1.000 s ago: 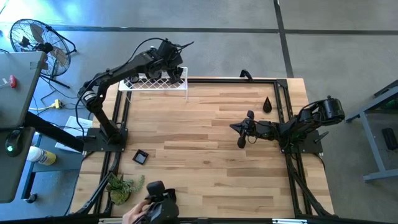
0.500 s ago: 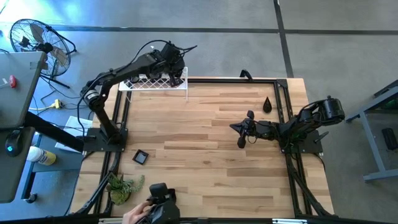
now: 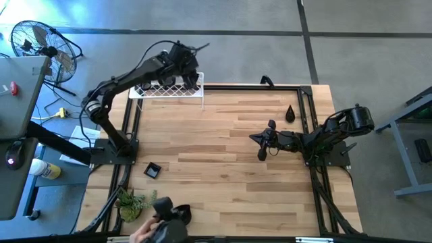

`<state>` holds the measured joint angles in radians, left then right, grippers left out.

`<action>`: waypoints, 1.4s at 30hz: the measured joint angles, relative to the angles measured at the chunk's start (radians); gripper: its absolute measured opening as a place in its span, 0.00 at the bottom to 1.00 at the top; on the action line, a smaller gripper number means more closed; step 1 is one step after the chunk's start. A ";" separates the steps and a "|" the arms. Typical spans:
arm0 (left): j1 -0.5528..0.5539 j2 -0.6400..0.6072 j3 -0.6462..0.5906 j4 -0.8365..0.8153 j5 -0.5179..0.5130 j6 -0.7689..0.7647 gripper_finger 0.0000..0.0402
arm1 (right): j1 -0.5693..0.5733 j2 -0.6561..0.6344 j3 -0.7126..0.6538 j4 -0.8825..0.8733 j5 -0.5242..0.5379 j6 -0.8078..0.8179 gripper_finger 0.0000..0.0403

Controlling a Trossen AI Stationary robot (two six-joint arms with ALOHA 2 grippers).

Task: Pick & Place Mini shaped plates
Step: Stack the top square plate on top of the square plates on the shelf

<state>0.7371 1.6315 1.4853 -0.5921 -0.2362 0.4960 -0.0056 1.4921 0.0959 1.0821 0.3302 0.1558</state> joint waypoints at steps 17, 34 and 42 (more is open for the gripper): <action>0.121 0.028 0.000 -0.127 -0.011 -0.153 0.00 | 0.000 0.000 0.000 0.002 -0.004 0.000 0.01; 0.120 0.044 0.000 -0.076 0.092 -0.158 0.00 | 0.000 0.000 0.000 0.003 -0.004 0.000 0.00; 0.120 0.044 0.000 -0.013 0.124 -0.179 0.00 | 0.000 0.000 0.000 0.002 -0.003 0.000 0.02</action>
<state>0.8574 1.6760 1.4853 -0.6053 -0.1120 0.3168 -0.0056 1.4918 0.0963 1.0843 0.3267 0.1562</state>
